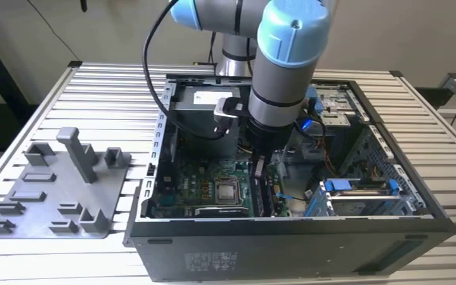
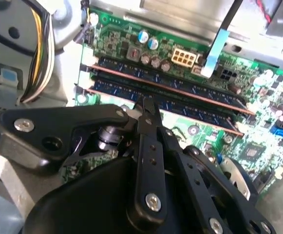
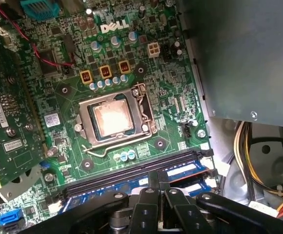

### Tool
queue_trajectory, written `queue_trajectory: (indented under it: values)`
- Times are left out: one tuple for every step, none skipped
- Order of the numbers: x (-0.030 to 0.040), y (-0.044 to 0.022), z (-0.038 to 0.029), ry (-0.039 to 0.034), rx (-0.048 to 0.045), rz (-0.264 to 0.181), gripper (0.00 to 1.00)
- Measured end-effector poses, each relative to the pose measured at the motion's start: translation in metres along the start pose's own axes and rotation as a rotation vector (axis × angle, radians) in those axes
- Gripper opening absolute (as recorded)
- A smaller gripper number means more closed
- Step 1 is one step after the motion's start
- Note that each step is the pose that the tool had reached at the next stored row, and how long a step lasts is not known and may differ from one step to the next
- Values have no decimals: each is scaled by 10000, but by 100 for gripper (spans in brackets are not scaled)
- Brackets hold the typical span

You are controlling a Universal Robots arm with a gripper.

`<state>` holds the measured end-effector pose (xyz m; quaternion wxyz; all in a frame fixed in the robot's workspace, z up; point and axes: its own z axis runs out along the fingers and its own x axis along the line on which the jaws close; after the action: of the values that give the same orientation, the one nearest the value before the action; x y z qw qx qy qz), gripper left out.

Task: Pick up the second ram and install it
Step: 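Press down the second ram until it locks into place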

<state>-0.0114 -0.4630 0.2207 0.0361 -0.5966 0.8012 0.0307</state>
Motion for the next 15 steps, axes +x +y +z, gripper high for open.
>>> queue_trajectory:
  values:
    - [-6, 0, -25, -31, -2, 1, 11]
    - [-9, 1, -70, -21, -2, 1, 11]
    - [-12, 1, -121, -6, -3, 1, 11]
    - [-15, 1, -168, -2, -3, 1, 11]
    - [-20, 1, -211, -4, -3, 1, 11]
    - [-24, 1, -260, -2, -8, 0, 11]
    - [-27, 1, -288, 2, -11, 0, 11]
    - [-27, 2, -300, 3, -11, 1, 11]
    - [-27, 1, -299, -1, -12, 1, 11]
    - [-27, 1, -299, 0, -12, 1, 11]
    - [-27, 1, -300, 0, -12, 1, 11]
    - [-27, 1, -300, 0, -12, 1, 11]
    - [-27, 1, -300, 2, -12, 1, 11]
    - [-24, 1, -301, 3, -13, 1, 11]
    - [-11, -4, -303, 6, -14, -1, 11]
